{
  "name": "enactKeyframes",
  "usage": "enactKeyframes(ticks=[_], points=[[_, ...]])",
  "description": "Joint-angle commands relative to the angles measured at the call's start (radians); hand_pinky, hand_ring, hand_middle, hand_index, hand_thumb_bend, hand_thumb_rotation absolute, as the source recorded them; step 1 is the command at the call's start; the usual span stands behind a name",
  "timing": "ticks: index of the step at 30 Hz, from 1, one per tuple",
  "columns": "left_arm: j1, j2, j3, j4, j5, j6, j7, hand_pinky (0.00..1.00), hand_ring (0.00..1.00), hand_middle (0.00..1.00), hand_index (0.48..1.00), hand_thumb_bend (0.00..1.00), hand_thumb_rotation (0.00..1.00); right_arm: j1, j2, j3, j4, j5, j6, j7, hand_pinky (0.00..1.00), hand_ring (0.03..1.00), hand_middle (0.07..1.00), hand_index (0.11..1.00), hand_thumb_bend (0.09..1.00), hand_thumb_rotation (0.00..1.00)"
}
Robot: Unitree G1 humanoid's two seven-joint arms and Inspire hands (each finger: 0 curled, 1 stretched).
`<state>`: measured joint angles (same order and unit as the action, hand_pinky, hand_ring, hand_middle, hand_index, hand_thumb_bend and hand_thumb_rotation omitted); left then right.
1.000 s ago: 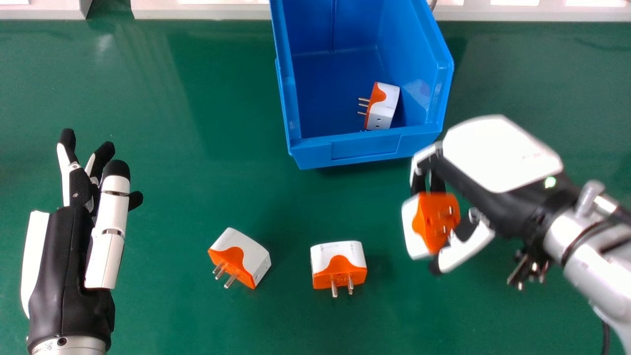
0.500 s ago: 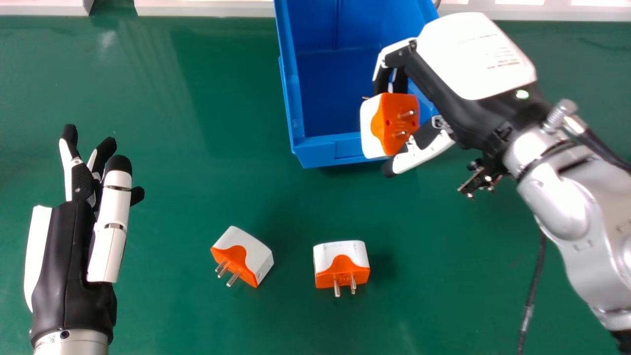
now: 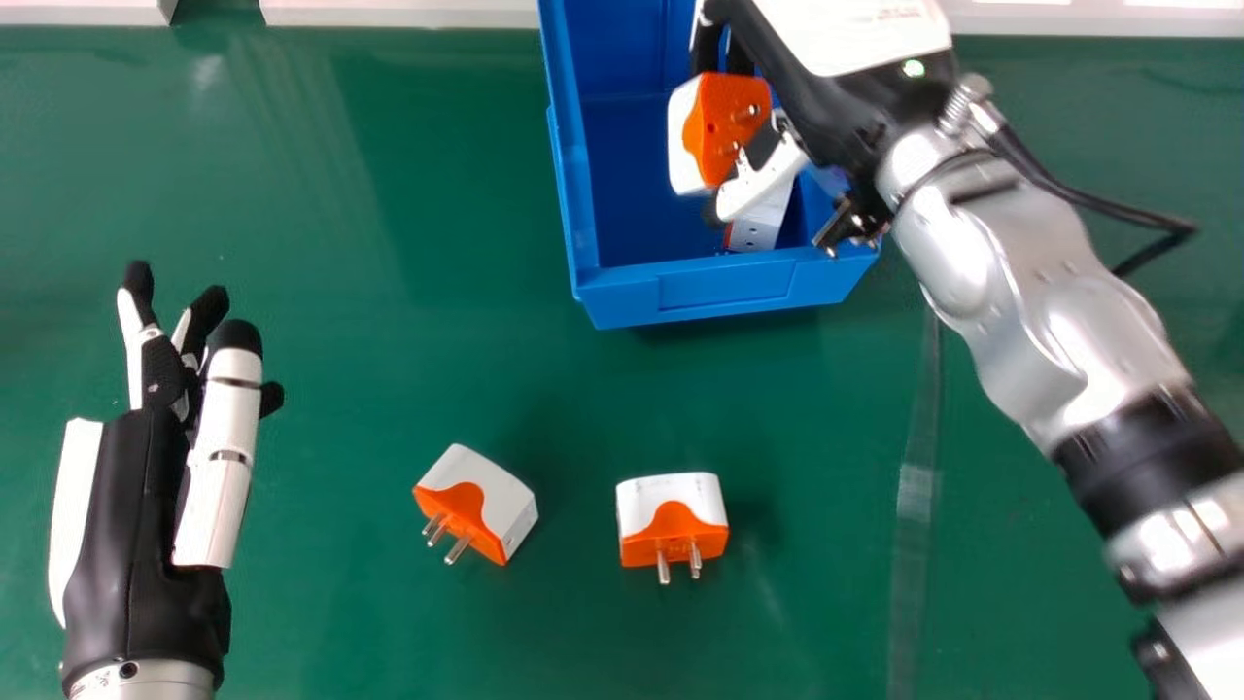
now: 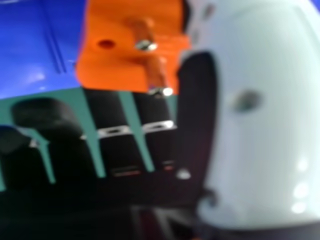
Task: Pick all objects and put in blue box
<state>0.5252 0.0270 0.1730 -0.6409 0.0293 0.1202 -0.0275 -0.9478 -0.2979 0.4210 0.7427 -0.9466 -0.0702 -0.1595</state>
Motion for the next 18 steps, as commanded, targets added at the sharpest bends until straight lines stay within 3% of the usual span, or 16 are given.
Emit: enactKeyframes(ticks=[1, 4, 9, 12, 15, 16, 18], points=[[0.011, 0.007, 0.004, -0.032, -0.005, -0.015, -0.004, 0.84, 0.94, 0.97, 0.985, 0.25, 0.87, -0.099, 0.012, 0.014, 0.066, -0.006, 0.006, -0.066, 0.03, 0.076, 0.135, 0.469, 0.493, 0.14], [0.027, 0.006, 0.0, -0.049, -0.002, -0.014, -0.007, 0.84, 0.94, 0.97, 0.984, 0.25, 0.88, -0.154, 0.027, 0.048, 0.171, -0.01, 0.01, -0.12, 0.03, 0.071, 0.126, 0.469, 0.493, 0.15], [0.037, 0.007, -0.001, -0.056, -0.003, -0.015, -0.01, 0.84, 0.94, 0.97, 0.984, 0.25, 0.89, -0.203, 0.047, 0.094, 0.281, -0.019, 0.043, -0.17, 0.03, 0.07, 0.124, 0.469, 0.493, 0.15], [0.039, -0.001, 0.001, -0.034, -0.038, -0.057, -0.024, 0.84, 0.94, 0.97, 0.984, 0.25, 0.89, -0.21, 0.062, 0.148, 0.305, -0.057, 0.121, -0.149, 0.05, 0.09, 0.139, 0.469, 0.493, 0.15], [0.036, -0.003, 0.006, -0.012, -0.067, -0.096, -0.035, 0.84, 0.93, 0.96, 0.976, 0.32, 0.87, -0.197, 0.057, 0.191, 0.283, -0.086, 0.179, -0.119, 0.63, 0.754, 0.769, 0.806, 0.54, 0.64], [0.036, -0.003, 0.006, -0.007, -0.07, -0.104, -0.036, 0.84, 0.93, 0.96, 0.976, 0.32, 0.87, -0.191, 0.054, 0.199, 0.274, -0.091, 0.189, -0.112, 0.63, 0.754, 0.769, 0.806, 0.54, 0.64], [0.036, -0.001, 0.006, -0.001, -0.07, -0.114, -0.035, 0.84, 0.93, 0.96, 0.975, 0.34, 0.87, -0.18, 0.05, 0.204, 0.257, -0.087, 0.198, -0.103, 0.83, 0.9, 0.906, 0.921, 0.579, 0.83]])
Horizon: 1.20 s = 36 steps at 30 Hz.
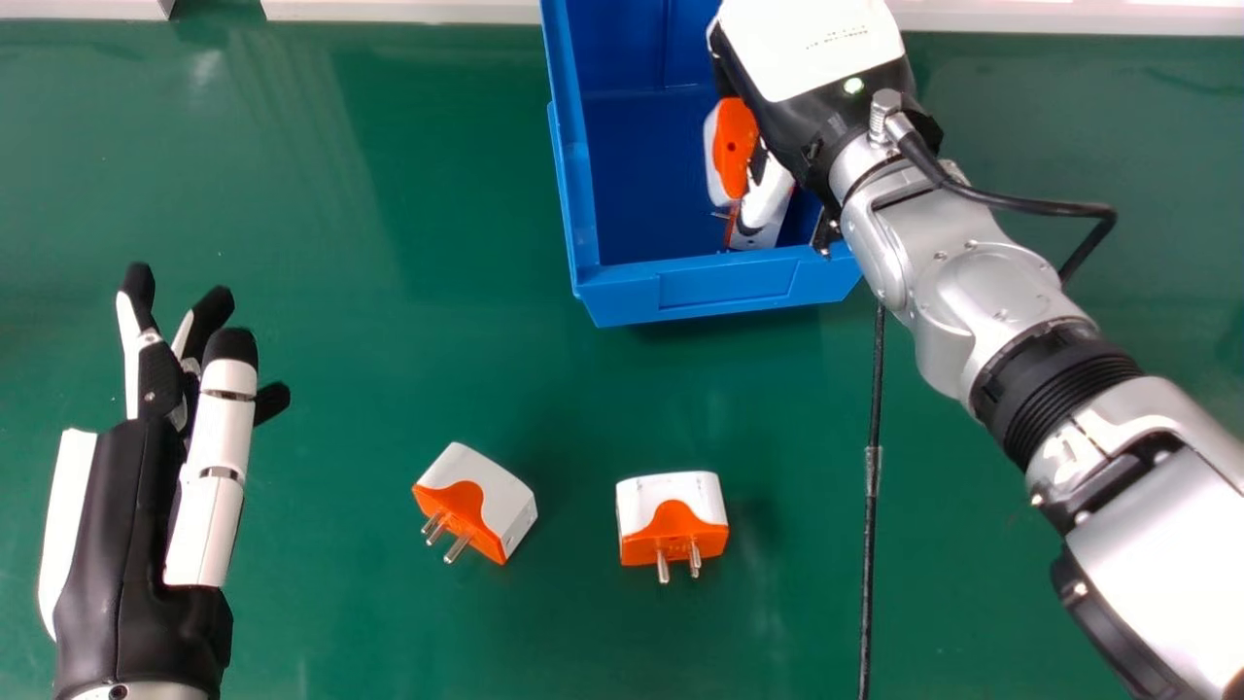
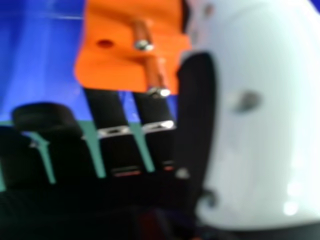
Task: Pick all objects and put in blue box
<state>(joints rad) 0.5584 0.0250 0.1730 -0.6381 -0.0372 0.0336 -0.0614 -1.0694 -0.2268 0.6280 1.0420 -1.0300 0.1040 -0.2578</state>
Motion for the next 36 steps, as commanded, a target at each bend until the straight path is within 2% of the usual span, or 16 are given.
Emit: enactKeyframes(ticks=[1, 2, 4, 14, 18, 22, 29, 36], points=[[0.003, 0.002, 0.005, -0.002, -0.003, -0.031, 0.0, 0.84, 0.93, 0.96, 0.975, 0.34, 0.87, -0.052, -0.024, -0.005, -0.052, 0.003, 0.022, -0.003, 0.89, 0.936, 0.94, 0.949, 0.596, 0.89], [0.002, 0.002, 0.005, 0.0, -0.002, -0.034, 0.001, 0.84, 0.93, 0.96, 0.974, 0.34, 0.87, -0.046, -0.026, -0.006, -0.06, 0.009, 0.02, -0.002, 0.94, 0.967, 0.97, 0.974, 0.615, 0.93], [0.002, 0.002, 0.002, 0.001, 0.0, -0.037, 0.004, 0.84, 0.93, 0.96, 0.974, 0.34, 0.87, -0.033, -0.03, -0.011, -0.077, 0.02, 0.019, -0.001, 0.98, 0.987, 0.988, 0.99, 0.627, 0.96], [0.001, -0.004, -0.013, -0.001, 0.022, -0.03, 0.023, 0.84, 0.93, 0.96, 0.97, 0.34, 0.86, 0.018, -0.055, -0.031, -0.166, 0.061, 0.041, 0.015, 1.0, 1.0, 1.0, 1.0, 0.622, 0.97], [-0.001, -0.004, -0.018, -0.002, 0.03, -0.027, 0.028, 0.84, 0.93, 0.96, 0.968, 0.34, 0.86, 0.079, -0.068, -0.062, -0.283, 0.084, 0.065, 0.025, 1.0, 1.0, 1.0, 1.0, 0.605, 0.98], [-0.011, -0.001, -0.016, 0.006, 0.034, -0.024, 0.03, 0.84, 0.93, 0.96, 0.968, 0.34, 0.86, 0.138, -0.083, -0.085, -0.379, 0.099, 0.076, 0.026, 1.0, 1.0, 1.0, 1.0, 0.585, 0.98], [-0.021, 0.004, -0.011, 0.013, 0.036, -0.022, 0.026, 0.84, 0.93, 0.96, 0.968, 0.34, 0.87, 0.281, -0.11, -0.136, -0.595, 0.103, 0.11, 0.055, 1.0, 1.0, 1.0, 1.0, 0.541, 0.98], [-0.034, 0.008, -0.005, 0.022, 0.031, -0.017, 0.022, 0.84, 0.93, 0.96, 0.969, 0.33, 0.87, 0.603, -0.114, -0.183, -1.034, 0.074, 0.23, 0.154, 1.0, 1.0, 1.0, 1.0, 0.521, 0.97]])
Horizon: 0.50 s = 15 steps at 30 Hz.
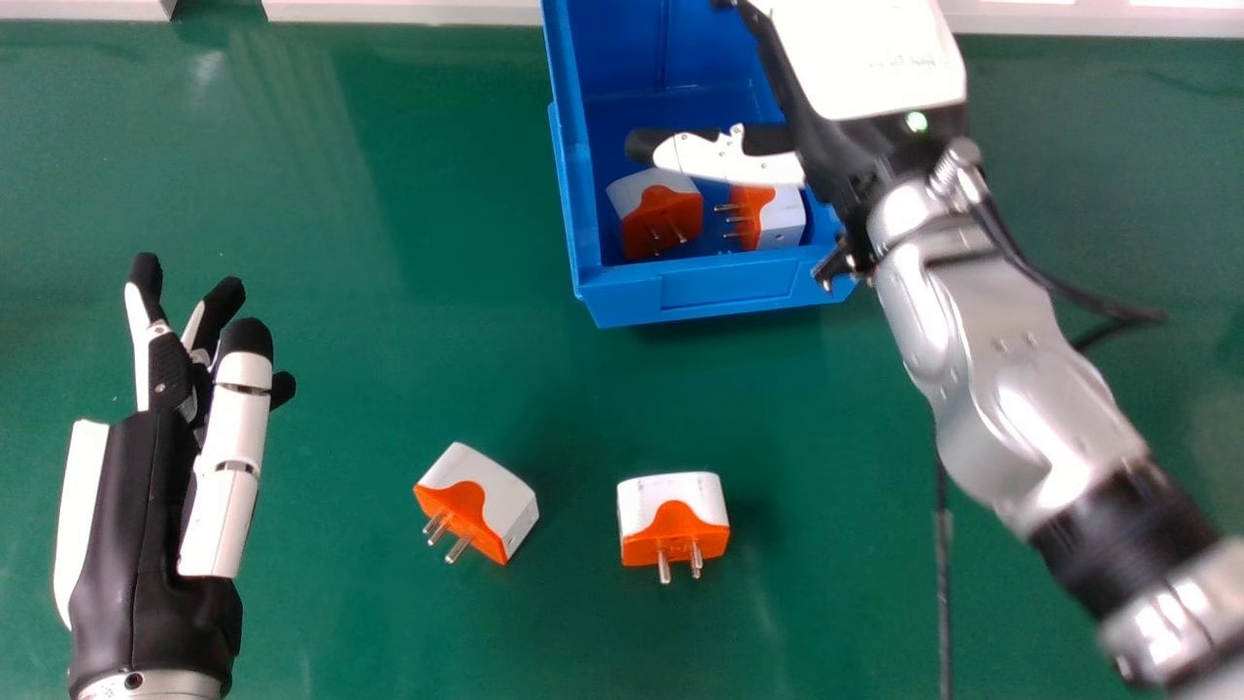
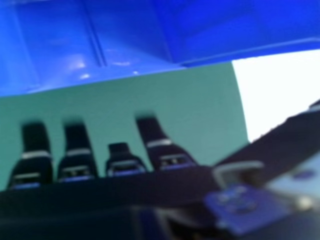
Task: Pick all objects and put in blue box
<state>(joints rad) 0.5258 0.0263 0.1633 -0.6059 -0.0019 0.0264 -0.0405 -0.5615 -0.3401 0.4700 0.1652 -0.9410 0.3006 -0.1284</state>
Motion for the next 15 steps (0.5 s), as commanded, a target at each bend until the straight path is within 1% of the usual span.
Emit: enactKeyframes(ticks=[1, 5, 8, 10, 12, 15], points=[[-0.003, 0.007, 0.005, -0.01, -0.004, -0.009, 0.001, 0.84, 0.93, 0.96, 0.969, 0.33, 0.87, 0.146, 0.003, -0.028, -0.216, -0.018, 0.045, 0.034, 1.0, 1.0, 1.0, 1.0, 0.516, 0.97], [-0.005, 0.007, 0.006, -0.005, -0.007, -0.01, -0.001, 0.84, 0.93, 0.96, 0.969, 0.33, 0.87, 0.331, 0.01, -0.031, -0.411, -0.03, 0.06, 0.063, 1.0, 1.0, 1.0, 1.0, 0.506, 0.96], [-0.006, 0.005, 0.005, -0.003, -0.008, -0.012, -0.002, 0.84, 0.93, 0.96, 0.968, 0.33, 0.87, 0.46, -0.009, -0.031, -0.536, -0.034, 0.043, 0.094, 1.0, 1.0, 1.0, 1.0, 0.493, 0.95], [-0.006, 0.003, 0.003, -0.007, -0.008, -0.01, -0.001, 0.84, 0.93, 0.96, 0.968, 0.33, 0.87, 0.541, -0.034, -0.033, -0.603, -0.035, 0.014, 0.122, 1.0, 1.0, 1.0, 1.0, 0.487, 0.95], [-0.006, 0.001, 0.0, -0.01, -0.007, -0.009, 0.001, 0.84, 0.93, 0.96, 0.967, 0.33, 0.87, 0.614, -0.075, -0.036, -0.65, -0.033, -0.03, 0.144, 1.0, 1.0, 1.0, 1.0, 0.485, 0.95], [-0.006, -0.001, -0.004, -0.01, -0.005, -0.012, 0.002, 0.84, 0.93, 0.96, 0.967, 0.33, 0.87, 0.675, -0.129, -0.053, -0.668, -0.02, -0.095, 0.179, 1.0, 1.0, 1.0, 0.992, 0.486, 0.95]])
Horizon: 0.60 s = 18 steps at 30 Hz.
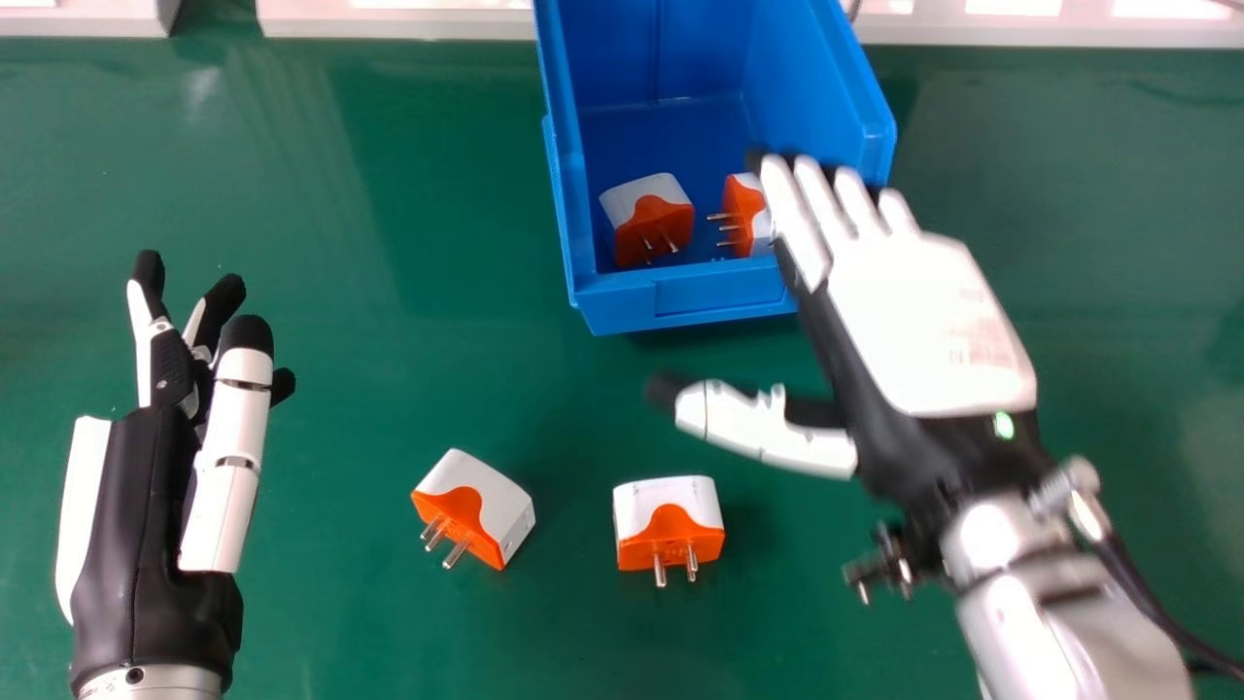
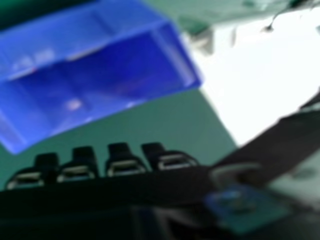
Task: Pick all objects and put in blue box
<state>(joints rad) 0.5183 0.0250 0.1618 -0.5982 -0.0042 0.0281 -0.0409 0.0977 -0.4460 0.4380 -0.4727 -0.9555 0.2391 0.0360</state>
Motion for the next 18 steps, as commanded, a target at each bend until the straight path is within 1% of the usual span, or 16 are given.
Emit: enactKeyframes(ticks=[1, 7, 13, 16, 18], points=[[0.002, 0.0, -0.004, -0.017, -0.002, -0.015, 0.002, 0.84, 0.93, 0.96, 0.967, 0.34, 0.87, 0.027, -0.038, -0.027, -0.028, -0.002, -0.053, 0.025, 1.0, 1.0, 1.0, 0.988, 0.49, 0.95], [-0.002, 0.002, -0.008, -0.01, 0.002, -0.026, 0.003, 0.84, 0.93, 0.96, 0.967, 0.34, 0.87, 0.065, -0.09, -0.04, 0.003, -0.004, -0.141, 0.078, 1.0, 1.0, 1.0, 0.978, 0.504, 0.96], [-0.005, 0.004, -0.009, -0.01, 0.004, -0.025, 0.004, 0.84, 0.93, 0.96, 0.968, 0.35, 0.87, 0.048, -0.101, -0.041, 0.06, 0.003, -0.206, 0.124, 1.0, 1.0, 0.999, 0.976, 0.509, 0.96], [-0.01, 0.005, -0.009, -0.002, 0.005, -0.029, 0.004, 0.85, 0.93, 0.96, 0.968, 0.35, 0.87, 0.012, -0.109, -0.034, 0.098, -0.008, -0.228, 0.165, 1.0, 0.997, 0.994, 0.973, 0.514, 0.96], [-0.01, 0.005, -0.009, -0.001, 0.005, -0.032, 0.004, 0.85, 0.93, 0.96, 0.968, 0.35, 0.87, -0.006, -0.108, -0.033, 0.116, -0.015, -0.238, 0.183, 1.0, 0.994, 0.992, 0.972, 0.515, 0.96]])
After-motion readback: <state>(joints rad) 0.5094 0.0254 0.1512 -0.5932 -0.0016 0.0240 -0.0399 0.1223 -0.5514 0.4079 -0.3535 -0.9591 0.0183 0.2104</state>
